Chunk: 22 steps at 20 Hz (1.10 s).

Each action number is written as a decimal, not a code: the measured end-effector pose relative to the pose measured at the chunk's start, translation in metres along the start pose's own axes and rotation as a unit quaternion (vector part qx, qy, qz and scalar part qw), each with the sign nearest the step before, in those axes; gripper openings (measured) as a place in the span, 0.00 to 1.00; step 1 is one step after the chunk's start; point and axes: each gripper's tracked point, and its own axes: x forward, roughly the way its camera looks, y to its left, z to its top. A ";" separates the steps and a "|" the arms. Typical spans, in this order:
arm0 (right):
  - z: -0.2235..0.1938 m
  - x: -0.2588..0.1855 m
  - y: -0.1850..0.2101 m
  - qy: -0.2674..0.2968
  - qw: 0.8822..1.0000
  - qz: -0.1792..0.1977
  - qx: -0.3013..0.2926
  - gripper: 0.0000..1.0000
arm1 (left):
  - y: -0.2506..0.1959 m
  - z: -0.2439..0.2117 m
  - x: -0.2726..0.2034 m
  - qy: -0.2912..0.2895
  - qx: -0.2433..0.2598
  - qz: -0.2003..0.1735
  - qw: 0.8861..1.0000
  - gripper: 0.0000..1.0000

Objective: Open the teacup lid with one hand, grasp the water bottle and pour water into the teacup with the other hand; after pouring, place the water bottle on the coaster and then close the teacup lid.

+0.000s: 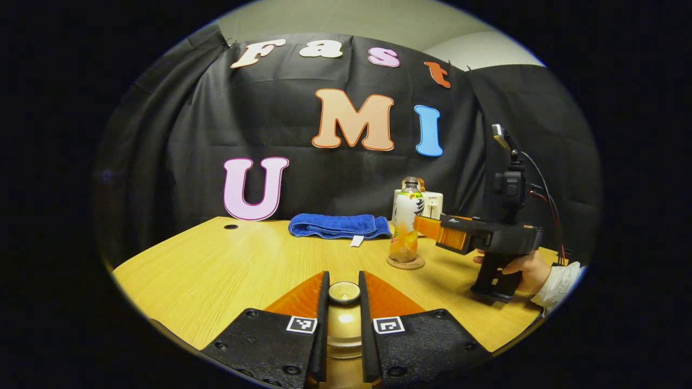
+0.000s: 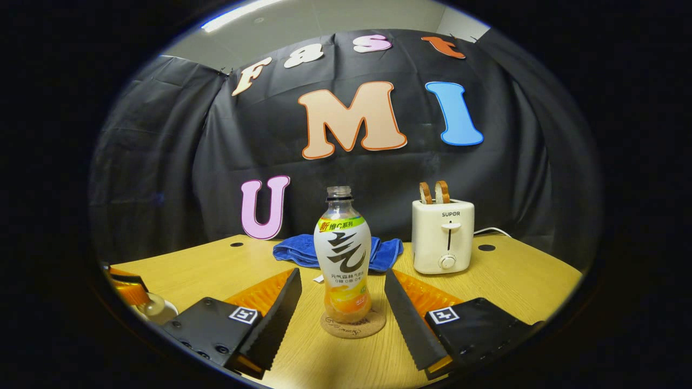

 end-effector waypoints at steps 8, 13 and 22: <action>0.010 -0.017 0.004 -0.015 1.000 0.010 0.000 0.95 | -0.004 -0.015 0.005 0.018 0.013 0.009 1.000 0.23; 0.016 -0.030 0.006 -0.020 1.000 0.015 0.010 0.97 | -0.003 -0.014 0.004 0.014 0.024 0.018 0.999 0.28; 0.026 -0.087 -0.011 -0.030 0.999 -0.020 0.010 0.96 | 0.012 0.013 -0.009 -0.041 0.038 0.066 0.996 0.97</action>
